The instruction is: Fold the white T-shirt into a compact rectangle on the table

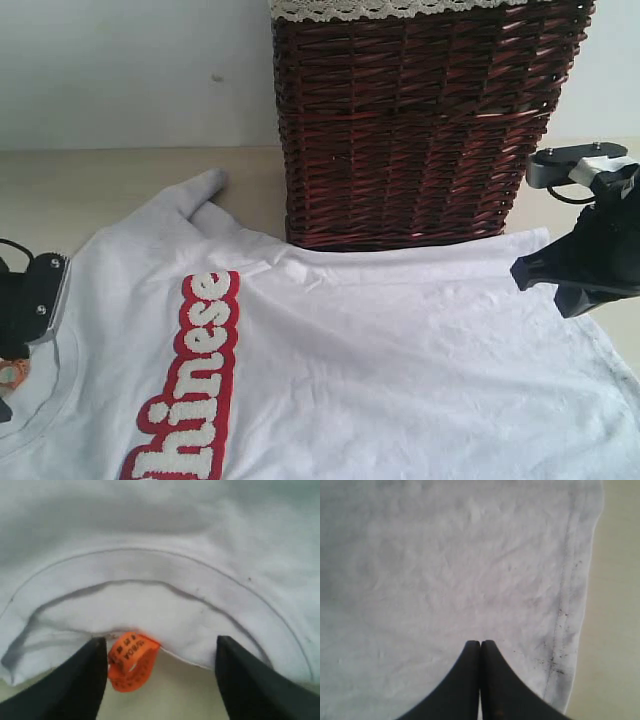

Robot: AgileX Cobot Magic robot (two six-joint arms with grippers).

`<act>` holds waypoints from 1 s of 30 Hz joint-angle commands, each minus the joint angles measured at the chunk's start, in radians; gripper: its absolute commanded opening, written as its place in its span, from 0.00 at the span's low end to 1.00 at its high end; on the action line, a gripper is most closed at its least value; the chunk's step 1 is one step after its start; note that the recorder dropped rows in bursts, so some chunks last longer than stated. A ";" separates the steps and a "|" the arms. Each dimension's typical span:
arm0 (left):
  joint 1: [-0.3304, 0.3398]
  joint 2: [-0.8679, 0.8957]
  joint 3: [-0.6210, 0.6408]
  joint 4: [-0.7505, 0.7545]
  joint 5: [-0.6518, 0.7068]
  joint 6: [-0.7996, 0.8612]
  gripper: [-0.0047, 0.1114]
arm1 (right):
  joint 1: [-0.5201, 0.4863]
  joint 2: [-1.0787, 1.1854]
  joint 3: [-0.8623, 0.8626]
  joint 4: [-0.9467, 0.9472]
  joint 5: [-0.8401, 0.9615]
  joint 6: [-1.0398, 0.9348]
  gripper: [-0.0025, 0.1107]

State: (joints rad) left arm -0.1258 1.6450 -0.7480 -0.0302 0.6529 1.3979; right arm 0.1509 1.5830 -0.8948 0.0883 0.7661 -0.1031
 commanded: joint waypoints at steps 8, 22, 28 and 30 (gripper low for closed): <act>-0.014 0.003 0.002 -0.062 0.049 0.079 0.95 | 0.001 -0.009 -0.008 0.003 -0.016 -0.011 0.02; 0.107 0.054 -0.016 -0.055 -0.002 0.021 0.95 | 0.001 -0.009 -0.008 0.011 -0.006 -0.025 0.02; 0.092 0.166 -0.069 -0.060 0.036 0.046 0.95 | 0.001 -0.009 -0.008 0.011 -0.017 -0.029 0.02; 0.092 0.170 -0.069 -0.058 0.031 0.057 0.95 | 0.001 -0.009 -0.008 0.011 -0.019 -0.033 0.02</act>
State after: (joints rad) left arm -0.0268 1.8010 -0.8122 -0.0845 0.6813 1.4349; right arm 0.1509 1.5830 -0.8948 0.0947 0.7591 -0.1213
